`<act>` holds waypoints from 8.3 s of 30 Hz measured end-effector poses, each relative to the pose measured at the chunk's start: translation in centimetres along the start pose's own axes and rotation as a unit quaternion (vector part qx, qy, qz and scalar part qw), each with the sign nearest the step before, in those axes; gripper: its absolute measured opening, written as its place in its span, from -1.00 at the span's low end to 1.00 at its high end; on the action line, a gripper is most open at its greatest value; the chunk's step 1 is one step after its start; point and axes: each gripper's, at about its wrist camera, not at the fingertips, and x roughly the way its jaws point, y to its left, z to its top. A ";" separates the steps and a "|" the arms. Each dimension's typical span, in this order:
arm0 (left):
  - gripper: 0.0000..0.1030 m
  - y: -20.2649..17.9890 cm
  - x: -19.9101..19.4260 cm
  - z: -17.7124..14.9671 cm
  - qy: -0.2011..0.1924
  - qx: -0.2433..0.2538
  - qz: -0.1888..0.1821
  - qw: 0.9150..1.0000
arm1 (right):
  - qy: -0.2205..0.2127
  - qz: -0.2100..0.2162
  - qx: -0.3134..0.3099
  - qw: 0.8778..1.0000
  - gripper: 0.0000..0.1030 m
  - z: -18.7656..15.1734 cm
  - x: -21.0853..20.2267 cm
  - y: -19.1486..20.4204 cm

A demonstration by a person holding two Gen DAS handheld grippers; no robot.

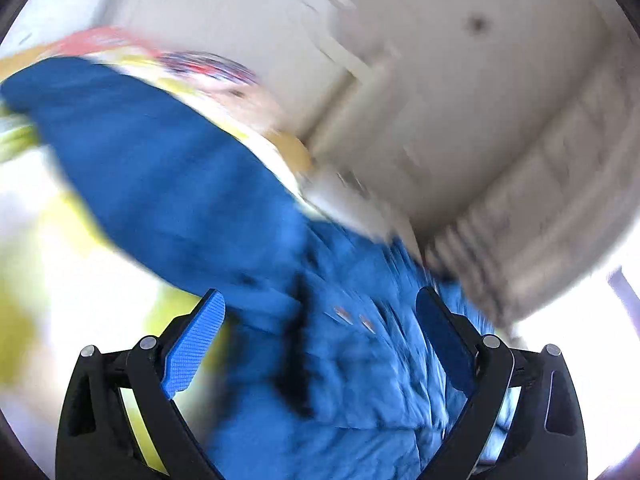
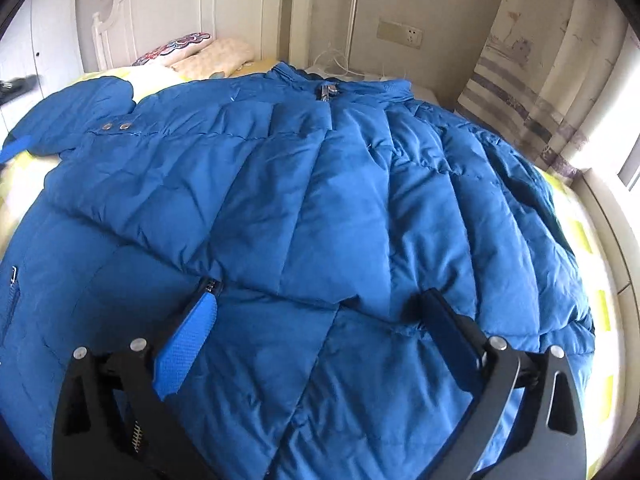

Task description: Fold large clothes

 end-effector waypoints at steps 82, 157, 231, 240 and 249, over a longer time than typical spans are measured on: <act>0.80 -3.6 6.7 -7.2 0.127 0.188 0.144 0.963 | -0.119 0.007 -0.070 0.990 0.92 2.0 -3.9 4.2; 0.83 -3.5 4.8 -7.3 0.092 0.191 0.164 0.964 | -0.067 -0.013 0.130 0.989 0.24 1.3 -0.9 -8.2; 0.91 -10.9 15.5 -5.7 0.123 0.270 0.147 0.944 | -0.106 -0.012 0.162 0.981 0.68 6.1 -1.5 -8.7; 0.91 -10.7 15.5 -5.5 0.123 0.267 0.146 0.945 | -0.035 -0.028 0.013 0.999 0.95 3.7 1.1 -2.1; 0.90 -11.4 9.0 -6.1 0.079 0.219 0.112 0.966 | -0.035 -0.018 0.023 0.999 0.95 3.6 1.0 -2.4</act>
